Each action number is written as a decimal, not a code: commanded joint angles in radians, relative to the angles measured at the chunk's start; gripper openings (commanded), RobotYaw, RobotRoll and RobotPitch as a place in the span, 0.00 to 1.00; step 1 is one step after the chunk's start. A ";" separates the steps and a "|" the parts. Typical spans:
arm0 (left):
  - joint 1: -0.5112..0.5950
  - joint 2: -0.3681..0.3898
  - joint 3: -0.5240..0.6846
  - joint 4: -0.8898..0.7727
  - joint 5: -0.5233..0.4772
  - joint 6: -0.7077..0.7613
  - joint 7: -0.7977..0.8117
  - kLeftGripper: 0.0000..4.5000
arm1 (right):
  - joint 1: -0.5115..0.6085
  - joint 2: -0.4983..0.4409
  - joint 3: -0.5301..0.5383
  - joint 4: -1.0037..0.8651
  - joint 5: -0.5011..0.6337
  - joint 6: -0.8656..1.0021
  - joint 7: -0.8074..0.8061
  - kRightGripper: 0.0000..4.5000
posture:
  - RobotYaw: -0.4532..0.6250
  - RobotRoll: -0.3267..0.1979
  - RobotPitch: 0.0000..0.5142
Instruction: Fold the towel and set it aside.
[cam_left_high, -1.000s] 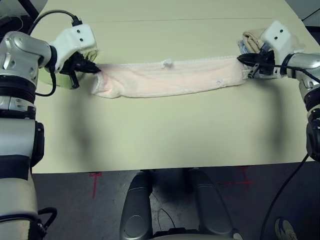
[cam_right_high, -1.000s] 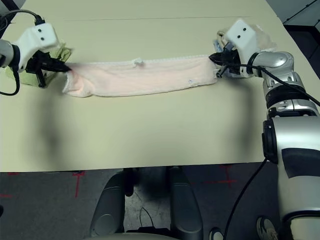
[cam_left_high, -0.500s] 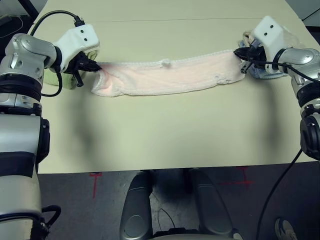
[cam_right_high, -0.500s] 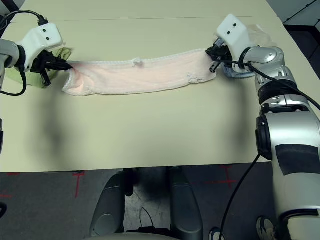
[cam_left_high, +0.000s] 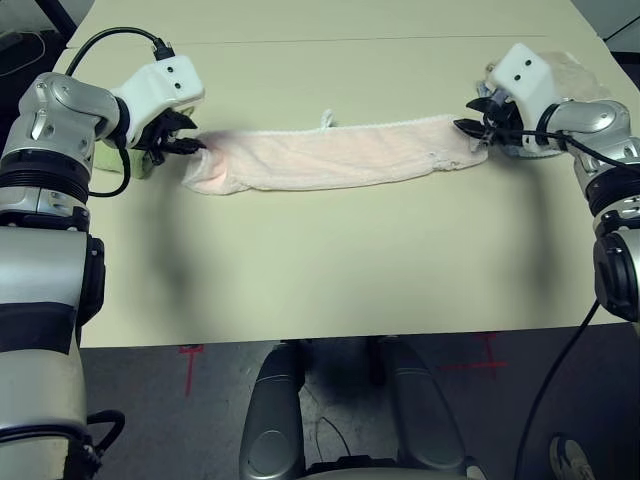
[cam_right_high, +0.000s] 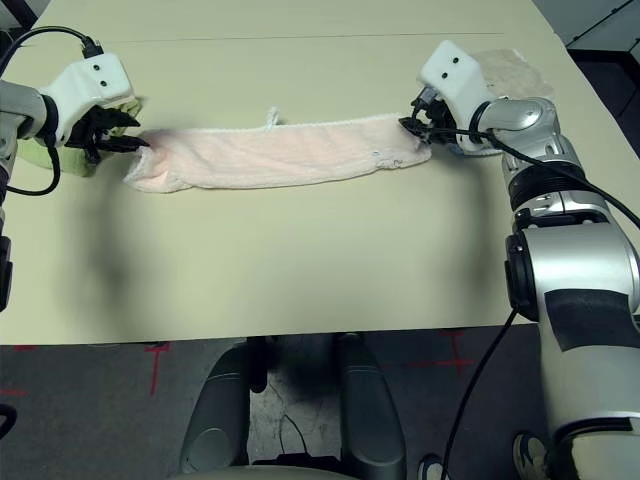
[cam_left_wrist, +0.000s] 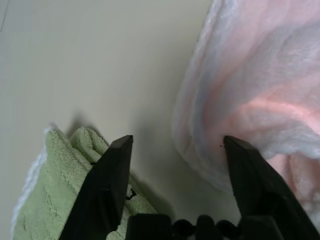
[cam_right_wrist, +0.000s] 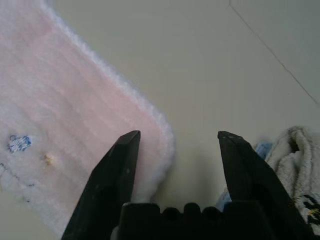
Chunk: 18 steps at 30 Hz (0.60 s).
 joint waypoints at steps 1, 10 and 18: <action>-0.004 0.005 0.038 -0.012 -0.020 -0.009 0.027 1.00 | 0.027 -0.010 -0.075 0.018 0.076 -0.014 0.022 0.99 | 0.46 0.62 0.59; 0.039 -0.103 0.260 -0.146 -0.256 0.168 0.016 1.00 | 0.088 0.082 -0.286 -0.046 0.346 0.081 0.258 0.99 | 0.46 0.62 0.59; 0.290 -0.170 0.337 -0.465 -0.448 0.260 -0.085 1.00 | 0.194 0.170 -0.298 -0.142 0.408 0.127 0.287 0.99 | 0.46 0.62 0.59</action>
